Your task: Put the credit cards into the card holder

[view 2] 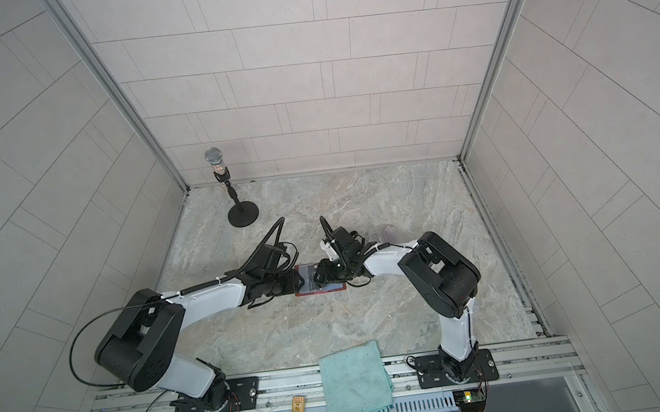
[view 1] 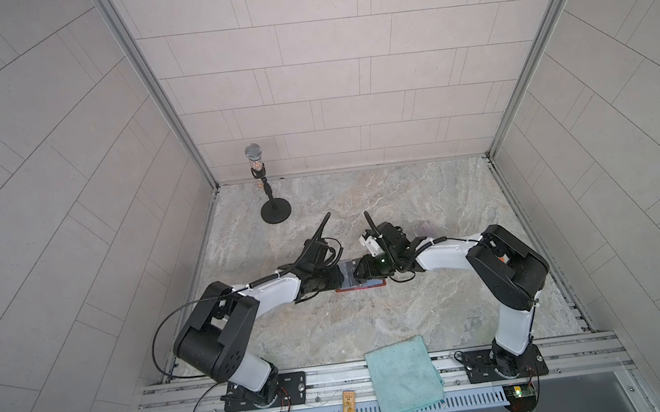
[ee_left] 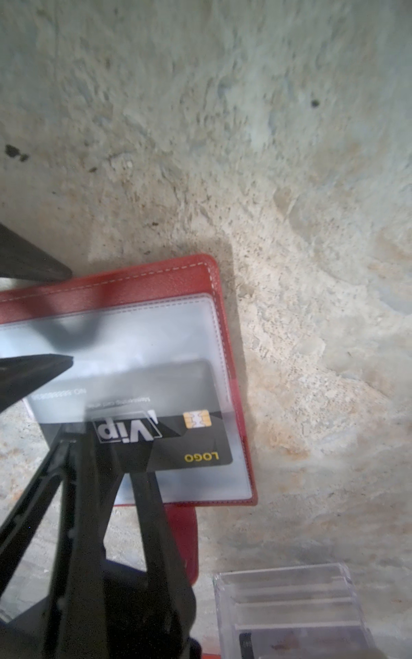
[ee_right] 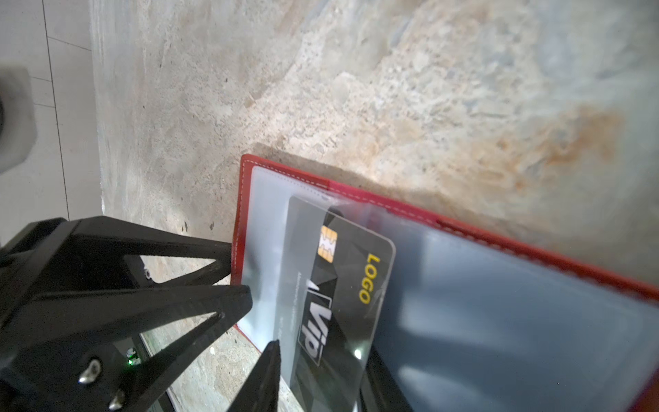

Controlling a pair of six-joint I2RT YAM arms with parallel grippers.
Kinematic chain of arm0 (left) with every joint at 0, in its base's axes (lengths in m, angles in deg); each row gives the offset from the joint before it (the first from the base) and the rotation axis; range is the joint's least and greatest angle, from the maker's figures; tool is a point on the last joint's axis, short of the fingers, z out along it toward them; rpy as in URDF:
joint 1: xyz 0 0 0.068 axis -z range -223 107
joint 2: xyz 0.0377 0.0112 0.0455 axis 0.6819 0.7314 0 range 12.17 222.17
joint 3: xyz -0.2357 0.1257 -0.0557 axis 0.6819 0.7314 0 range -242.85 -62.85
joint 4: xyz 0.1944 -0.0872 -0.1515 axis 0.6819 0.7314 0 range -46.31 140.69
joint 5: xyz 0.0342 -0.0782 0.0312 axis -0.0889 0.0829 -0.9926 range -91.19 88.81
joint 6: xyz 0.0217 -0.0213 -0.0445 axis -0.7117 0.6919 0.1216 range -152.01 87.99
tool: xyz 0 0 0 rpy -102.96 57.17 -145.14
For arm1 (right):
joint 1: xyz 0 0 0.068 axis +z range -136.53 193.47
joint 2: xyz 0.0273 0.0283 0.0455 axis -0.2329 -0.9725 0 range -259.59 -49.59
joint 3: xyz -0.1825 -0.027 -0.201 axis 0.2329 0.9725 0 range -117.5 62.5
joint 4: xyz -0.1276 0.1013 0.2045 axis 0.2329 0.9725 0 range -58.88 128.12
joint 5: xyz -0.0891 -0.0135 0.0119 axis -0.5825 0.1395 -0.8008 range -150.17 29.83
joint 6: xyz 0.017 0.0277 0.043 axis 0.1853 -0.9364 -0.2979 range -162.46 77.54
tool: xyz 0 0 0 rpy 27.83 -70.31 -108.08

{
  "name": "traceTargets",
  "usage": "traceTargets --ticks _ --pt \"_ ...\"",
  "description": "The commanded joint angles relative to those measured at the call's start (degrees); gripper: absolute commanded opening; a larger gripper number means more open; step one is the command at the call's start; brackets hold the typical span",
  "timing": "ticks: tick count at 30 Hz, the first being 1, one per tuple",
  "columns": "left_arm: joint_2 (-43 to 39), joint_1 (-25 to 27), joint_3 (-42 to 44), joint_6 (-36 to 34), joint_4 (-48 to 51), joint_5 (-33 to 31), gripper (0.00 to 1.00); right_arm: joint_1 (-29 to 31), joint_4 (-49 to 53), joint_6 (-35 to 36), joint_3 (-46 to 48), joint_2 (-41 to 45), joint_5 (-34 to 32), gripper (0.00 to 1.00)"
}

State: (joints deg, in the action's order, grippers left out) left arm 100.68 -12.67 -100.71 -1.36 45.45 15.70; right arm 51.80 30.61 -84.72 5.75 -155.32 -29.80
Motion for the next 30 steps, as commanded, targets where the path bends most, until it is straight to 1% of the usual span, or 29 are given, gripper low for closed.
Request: traceTargets --ticks 1,5,11,13,15,18,19,24,30 --pt "2.32 -0.09 2.31 0.32 2.97 0.63 0.40 0.86 7.63 1.99 -0.89 0.62 -4.50 0.42" --pt "1.28 -0.05 3.05 0.22 1.43 2.33 0.40 1.55 9.70 3.15 -2.26 0.09 -5.30 0.49" --pt "-0.17 0.00 3.59 0.26 1.05 2.99 0.39 2.63 15.81 6.75 -5.33 0.56 -9.01 0.54" --pt "-0.17 -0.05 3.84 0.54 0.60 3.14 0.35 2.63 17.55 7.68 -6.21 0.79 -10.13 0.54" --pt "-0.18 -0.02 4.19 1.00 -0.19 3.54 0.34 2.63 18.76 8.31 -6.77 0.86 -11.07 0.54" --pt "-0.09 -0.05 4.62 1.67 -1.26 4.03 0.32 2.63 19.15 8.51 -6.87 0.55 -11.12 0.54" --pt "-0.10 -0.03 4.77 1.97 -1.55 4.03 0.29 2.63 19.06 8.51 -6.84 0.34 -11.04 0.54" --pt "0.28 -0.01 5.08 2.48 -2.06 4.10 0.28 2.63 19.30 8.60 -6.69 0.09 -11.29 0.54" --pt "1.49 -0.03 5.79 3.70 -5.37 6.68 0.28 2.71 18.84 8.42 -6.34 -0.52 -11.03 0.53"
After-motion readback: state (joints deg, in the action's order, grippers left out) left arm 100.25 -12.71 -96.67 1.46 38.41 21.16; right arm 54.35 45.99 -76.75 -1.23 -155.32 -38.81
